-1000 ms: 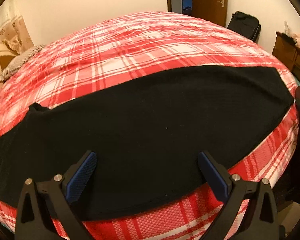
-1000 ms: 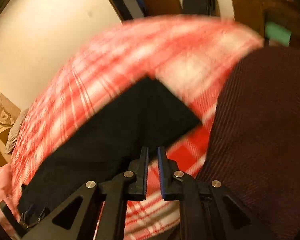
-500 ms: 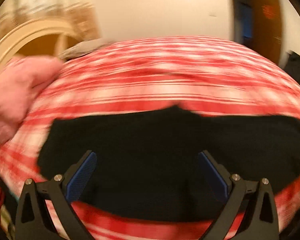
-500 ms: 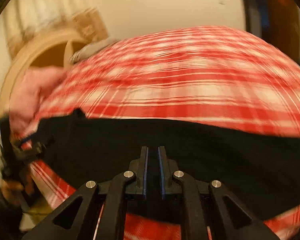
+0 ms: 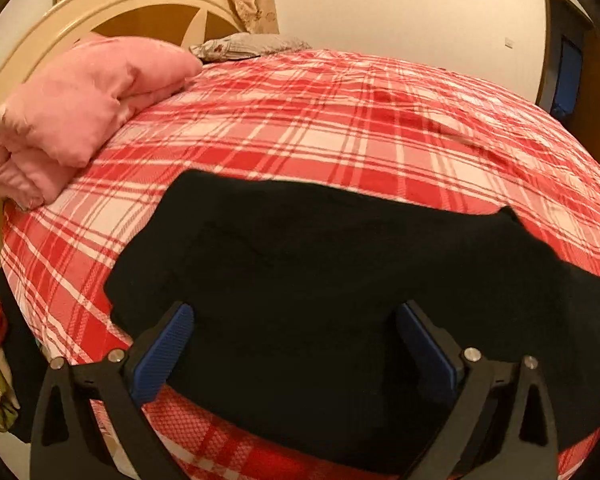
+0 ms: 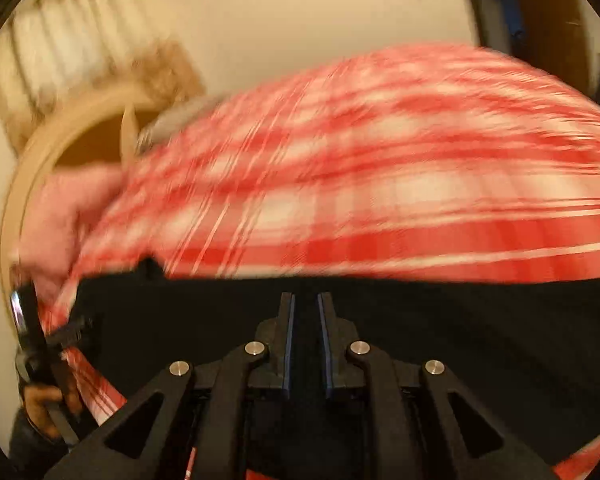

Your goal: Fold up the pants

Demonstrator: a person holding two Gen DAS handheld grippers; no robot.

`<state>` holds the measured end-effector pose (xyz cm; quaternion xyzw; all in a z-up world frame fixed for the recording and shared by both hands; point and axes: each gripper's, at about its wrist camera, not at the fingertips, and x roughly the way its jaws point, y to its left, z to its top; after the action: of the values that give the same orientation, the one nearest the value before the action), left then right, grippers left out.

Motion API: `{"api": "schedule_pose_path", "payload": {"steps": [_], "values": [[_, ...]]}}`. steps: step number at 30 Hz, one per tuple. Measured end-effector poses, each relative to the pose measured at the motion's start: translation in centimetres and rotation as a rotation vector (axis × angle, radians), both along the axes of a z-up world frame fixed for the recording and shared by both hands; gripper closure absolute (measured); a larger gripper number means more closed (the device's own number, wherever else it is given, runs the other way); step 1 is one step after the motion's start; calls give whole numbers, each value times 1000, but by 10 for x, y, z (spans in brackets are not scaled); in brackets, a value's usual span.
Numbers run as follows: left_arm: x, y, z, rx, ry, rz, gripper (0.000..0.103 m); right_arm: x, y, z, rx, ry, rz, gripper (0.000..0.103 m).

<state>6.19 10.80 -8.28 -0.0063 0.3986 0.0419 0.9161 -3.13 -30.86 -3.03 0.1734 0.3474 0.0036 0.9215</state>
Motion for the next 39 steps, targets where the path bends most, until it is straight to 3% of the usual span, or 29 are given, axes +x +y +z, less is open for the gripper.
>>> {"api": "schedule_pose_path", "payload": {"steps": [1, 2, 3, 5, 7, 10, 13, 15, 21, 25, 28, 30, 33, 37, 39], "values": [[0, -3, 2, -12, -3, -11, 0, -10, -16, 6, -1, -12, -47, 89], [-1, -8, 5, -27, -7, -29, 0, -23, -36, 12, -1, -19, -102, 78], [-4, -15, 8, -35, -11, -50, 0, -38, -57, 16, -5, -19, -159, 58], [-5, -30, 13, -34, -16, -93, 0, -75, -102, 21, -65, 3, -301, 40], [-7, -48, 18, -33, -23, -142, 0, -107, -140, 20, -115, 43, -430, 40], [-12, -80, 25, -38, -36, -234, 0, -132, -186, 10, -91, 146, -504, 40], [-19, -113, 29, -22, -32, -324, 0, -147, -213, -6, -77, 240, -537, 45], [-28, -130, 31, 0, -41, -369, 0, -157, -221, -10, -68, 253, -529, 56], [-43, -159, 29, 55, -29, -447, 0, -142, -218, -23, -109, 271, -444, 56], [-50, -166, 34, 78, -39, -459, 0, -133, -227, -43, -78, 318, -407, 56], [-49, -166, 33, 77, -28, -445, 0, -126, -222, -45, -127, 340, -368, 61], [-48, -165, 32, 68, -14, -437, 0, -123, -215, -43, -192, 358, -359, 81], [-48, -167, 31, 66, -6, -436, 0, -119, -208, -42, -268, 383, -321, 91], [-50, -170, 33, 77, -16, -447, 0, -119, -208, -32, -370, 398, -351, 96], [-50, -170, 33, 76, -17, -447, 0, -117, -212, -32, -368, 411, -348, 96]]}}
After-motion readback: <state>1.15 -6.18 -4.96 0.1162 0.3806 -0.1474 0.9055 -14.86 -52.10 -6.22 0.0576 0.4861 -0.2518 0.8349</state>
